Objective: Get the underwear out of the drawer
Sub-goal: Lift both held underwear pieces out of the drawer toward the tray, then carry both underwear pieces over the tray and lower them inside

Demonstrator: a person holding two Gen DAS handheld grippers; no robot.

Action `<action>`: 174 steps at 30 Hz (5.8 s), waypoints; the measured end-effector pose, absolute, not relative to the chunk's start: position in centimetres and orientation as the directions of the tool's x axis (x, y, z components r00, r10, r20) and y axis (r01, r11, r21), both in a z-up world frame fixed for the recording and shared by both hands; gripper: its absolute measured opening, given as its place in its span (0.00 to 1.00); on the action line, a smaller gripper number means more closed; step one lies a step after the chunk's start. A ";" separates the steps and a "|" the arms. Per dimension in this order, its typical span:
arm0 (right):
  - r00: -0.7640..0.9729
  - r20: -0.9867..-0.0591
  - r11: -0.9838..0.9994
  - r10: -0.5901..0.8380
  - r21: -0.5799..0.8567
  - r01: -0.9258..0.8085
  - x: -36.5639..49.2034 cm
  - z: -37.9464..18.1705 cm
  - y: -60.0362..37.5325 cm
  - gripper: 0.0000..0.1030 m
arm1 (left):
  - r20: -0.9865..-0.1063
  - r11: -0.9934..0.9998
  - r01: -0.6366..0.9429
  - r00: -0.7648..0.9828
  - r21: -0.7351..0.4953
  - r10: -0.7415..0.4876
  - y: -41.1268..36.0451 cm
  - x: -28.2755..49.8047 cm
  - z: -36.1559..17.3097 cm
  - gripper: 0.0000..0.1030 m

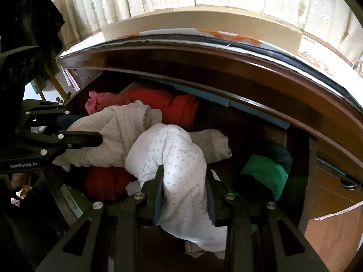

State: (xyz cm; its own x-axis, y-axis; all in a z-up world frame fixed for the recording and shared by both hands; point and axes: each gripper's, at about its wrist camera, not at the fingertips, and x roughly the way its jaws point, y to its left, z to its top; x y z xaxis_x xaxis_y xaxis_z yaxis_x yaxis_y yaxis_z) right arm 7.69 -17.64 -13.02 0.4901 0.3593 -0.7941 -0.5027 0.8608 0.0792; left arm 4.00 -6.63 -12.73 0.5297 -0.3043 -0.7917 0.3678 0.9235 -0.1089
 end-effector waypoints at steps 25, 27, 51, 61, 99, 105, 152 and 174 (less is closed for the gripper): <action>0.612 -0.660 0.872 0.435 0.139 -0.469 6.4 -9.4 -19.2 0.33 | -0.643 0.941 0.322 0.700 -0.106 -0.312 -4.7 2.0 -8.4 0.20; 0.620 -0.648 0.871 0.441 0.143 -0.470 6.3 -9.1 -19.2 0.33 | -0.629 0.941 0.323 0.711 -0.103 -0.313 -4.6 1.8 -8.1 0.20; 0.710 -0.514 0.868 0.481 0.165 -0.468 6.0 -3.3 -19.6 0.33 | -0.428 0.950 0.309 0.852 -0.050 -0.300 -3.7 0.5 -1.6 0.20; 0.736 -0.468 0.868 0.489 0.183 -0.461 7.8 -0.2 -19.7 0.33 | -0.388 0.957 0.290 0.882 -0.001 -0.268 -3.5 3.0 1.0 0.20; 0.758 -0.472 0.889 0.451 0.311 -0.336 25.8 6.8 -19.3 0.33 | -0.442 0.974 0.222 0.880 0.057 -0.175 -4.7 20.2 6.2 0.20; 0.745 -0.501 0.895 0.441 0.314 -0.318 28.5 6.3 -19.3 0.33 | -0.495 0.974 0.222 0.851 0.036 -0.176 -5.1 23.0 5.4 0.20; 0.653 -0.704 0.961 0.278 0.208 -0.185 38.5 -0.1 -19.1 0.35 | -0.697 0.978 0.201 0.692 -0.061 -0.186 -7.3 33.2 -0.8 0.21; 0.633 -0.738 0.972 0.234 0.166 -0.166 38.6 -0.2 -19.0 0.70 | -0.714 0.977 0.212 0.679 -0.034 -0.172 -7.5 32.6 -0.8 0.37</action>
State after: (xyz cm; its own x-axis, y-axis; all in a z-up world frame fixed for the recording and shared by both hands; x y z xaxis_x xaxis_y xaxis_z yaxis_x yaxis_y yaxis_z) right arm 38.59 -19.05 -0.15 0.6328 0.2341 -0.7381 -0.1664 0.9720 0.1657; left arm 32.63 -7.48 -0.79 0.6789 -0.1725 -0.7137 0.2125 0.9766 -0.0339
